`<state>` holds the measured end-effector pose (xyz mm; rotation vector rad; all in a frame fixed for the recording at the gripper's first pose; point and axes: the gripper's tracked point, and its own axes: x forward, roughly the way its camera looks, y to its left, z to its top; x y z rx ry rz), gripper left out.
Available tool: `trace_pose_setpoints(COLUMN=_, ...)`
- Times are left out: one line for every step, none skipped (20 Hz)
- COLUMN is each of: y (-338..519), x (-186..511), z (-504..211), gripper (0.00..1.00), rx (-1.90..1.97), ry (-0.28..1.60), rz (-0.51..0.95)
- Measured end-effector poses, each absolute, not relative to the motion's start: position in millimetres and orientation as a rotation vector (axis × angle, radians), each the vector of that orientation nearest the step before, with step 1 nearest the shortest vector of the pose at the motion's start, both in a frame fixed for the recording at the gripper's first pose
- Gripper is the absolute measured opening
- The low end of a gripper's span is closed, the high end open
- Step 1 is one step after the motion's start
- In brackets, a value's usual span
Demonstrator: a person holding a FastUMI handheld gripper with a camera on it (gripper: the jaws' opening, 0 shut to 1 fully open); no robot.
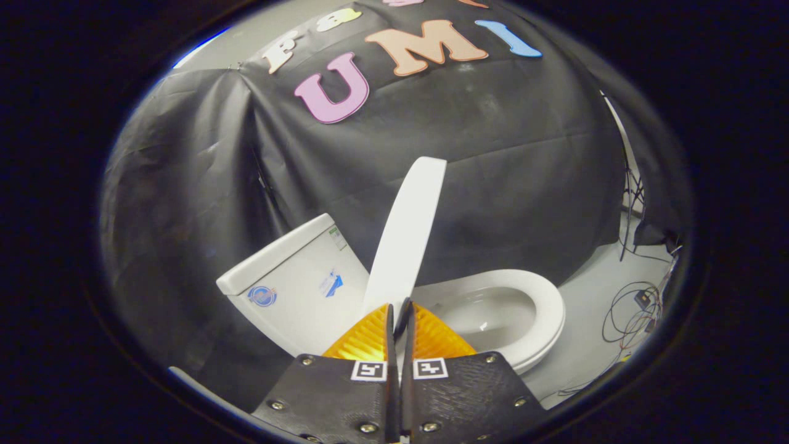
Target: Open the toilet lid.
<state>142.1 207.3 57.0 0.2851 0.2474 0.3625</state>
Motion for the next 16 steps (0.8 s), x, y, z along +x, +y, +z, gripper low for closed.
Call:
trace_pose_setpoints(y=211, x=142, z=59, gripper=0.01, rx=0.281, ry=0.245, rz=0.364)
trace_pose_setpoints(y=214, x=142, z=61, gripper=0.01, rx=0.276, ry=0.242, rz=0.363)
trace_pose_setpoints(y=217, x=143, z=62, gripper=0.01, rx=0.268, ry=0.239, rz=0.364)
trace_pose_setpoints(y=219, x=143, z=63, gripper=0.01, rx=0.255, ry=0.233, rz=0.367)
trace_pose_setpoints(y=219, x=141, z=64, gripper=0.01, rx=0.238, ry=0.228, rz=0.368)
trace_pose_setpoints(y=219, x=142, z=65, gripper=0.02, rx=0.23, ry=0.222, rz=0.365)
trace_pose_setpoints(y=220, x=143, z=65, gripper=0.02, rx=0.229, ry=0.218, rz=0.365)
trace_pose_setpoints(y=220, x=143, z=66, gripper=0.02, rx=0.234, ry=0.216, rz=0.364)
trace_pose_setpoints(y=221, x=143, z=66, gripper=0.02, rx=0.243, ry=0.217, rz=0.363)
trace_pose_setpoints(y=220, x=144, z=66, gripper=0.02, rx=0.253, ry=0.215, rz=0.361)
trace_pose_setpoints(y=220, x=145, z=65, gripper=0.02, rx=0.26, ry=0.216, rz=0.356)
trace_pose_setpoints(y=221, x=145, z=66, gripper=0.02, rx=0.261, ry=0.214, rz=0.35)
trace_pose_setpoints(y=221, x=145, z=66, gripper=0.02, rx=0.257, ry=0.21, rz=0.342)
trace_pose_setpoints(y=221, x=145, z=65, gripper=0.02, rx=0.248, ry=0.205, rz=0.332)
trace_pose_setpoints(y=221, x=146, z=64, gripper=0.02, rx=0.229, ry=0.202, rz=0.317)
trace_pose_setpoints(y=219, x=146, z=62, gripper=0.02, rx=0.21, ry=0.201, rz=0.3)
